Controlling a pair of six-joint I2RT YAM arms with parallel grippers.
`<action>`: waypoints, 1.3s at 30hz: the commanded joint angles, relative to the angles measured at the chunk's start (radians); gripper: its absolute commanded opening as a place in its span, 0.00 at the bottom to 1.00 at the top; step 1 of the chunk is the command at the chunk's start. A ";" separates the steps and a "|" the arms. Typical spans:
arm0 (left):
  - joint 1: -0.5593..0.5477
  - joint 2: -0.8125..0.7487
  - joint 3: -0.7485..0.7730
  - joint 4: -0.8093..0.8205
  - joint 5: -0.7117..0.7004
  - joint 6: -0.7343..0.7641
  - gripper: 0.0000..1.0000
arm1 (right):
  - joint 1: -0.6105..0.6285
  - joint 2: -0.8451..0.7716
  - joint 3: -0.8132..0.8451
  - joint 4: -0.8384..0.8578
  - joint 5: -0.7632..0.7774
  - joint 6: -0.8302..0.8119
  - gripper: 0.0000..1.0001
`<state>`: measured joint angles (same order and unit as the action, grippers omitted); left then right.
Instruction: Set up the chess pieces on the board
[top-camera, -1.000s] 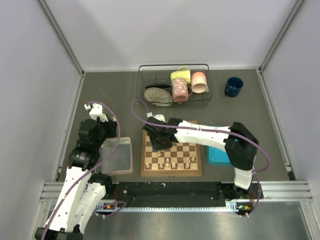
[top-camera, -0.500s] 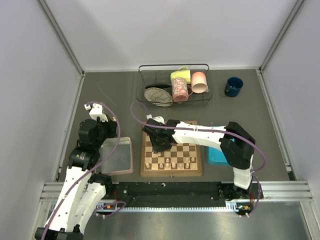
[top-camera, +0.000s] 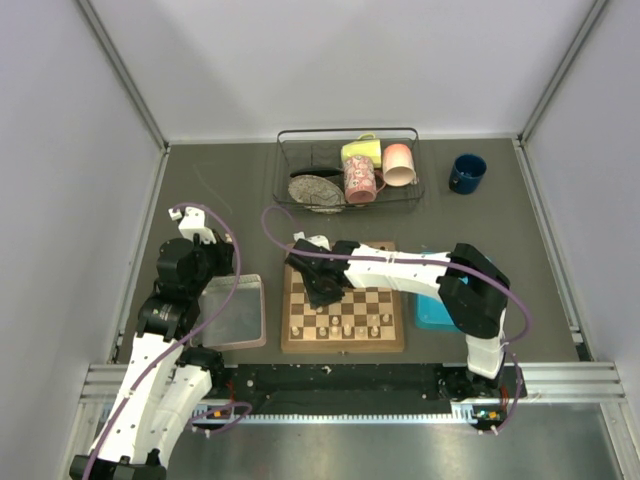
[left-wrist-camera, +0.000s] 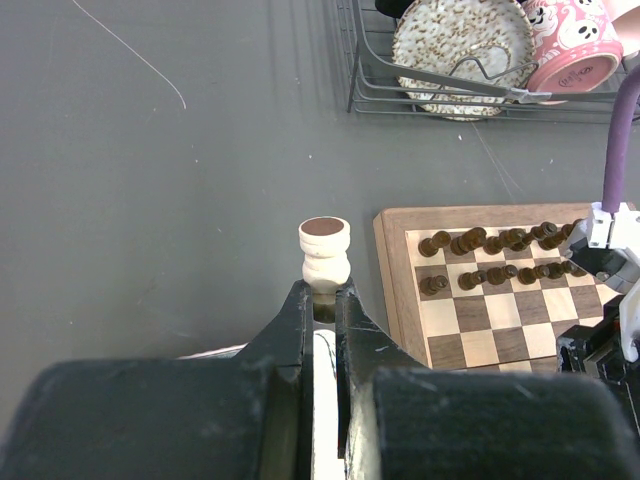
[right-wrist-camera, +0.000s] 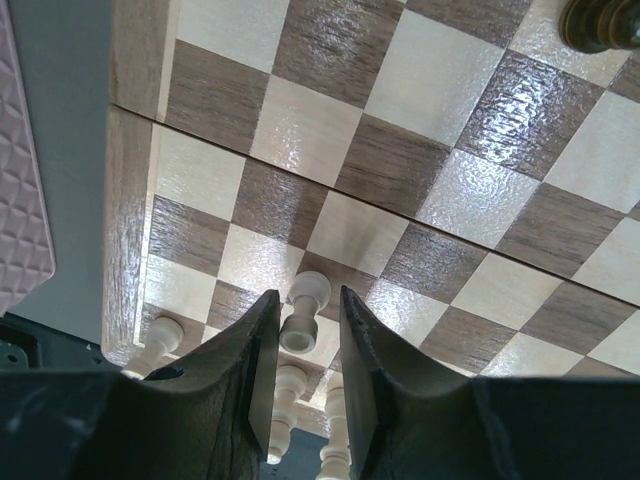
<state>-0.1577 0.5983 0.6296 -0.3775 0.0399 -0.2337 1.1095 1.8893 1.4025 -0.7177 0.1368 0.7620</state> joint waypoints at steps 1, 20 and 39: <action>0.004 -0.006 0.005 0.020 0.003 0.005 0.00 | -0.004 -0.036 -0.008 0.006 -0.002 -0.004 0.31; 0.004 -0.008 0.007 0.020 0.002 0.007 0.00 | -0.005 -0.151 0.006 -0.041 0.079 -0.010 0.01; 0.004 0.003 0.007 0.020 0.012 0.008 0.00 | -0.050 -0.872 -0.447 -0.456 0.228 0.339 0.00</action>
<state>-0.1577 0.5983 0.6296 -0.3775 0.0402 -0.2333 1.0672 1.0779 1.0576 -1.1099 0.3721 0.9646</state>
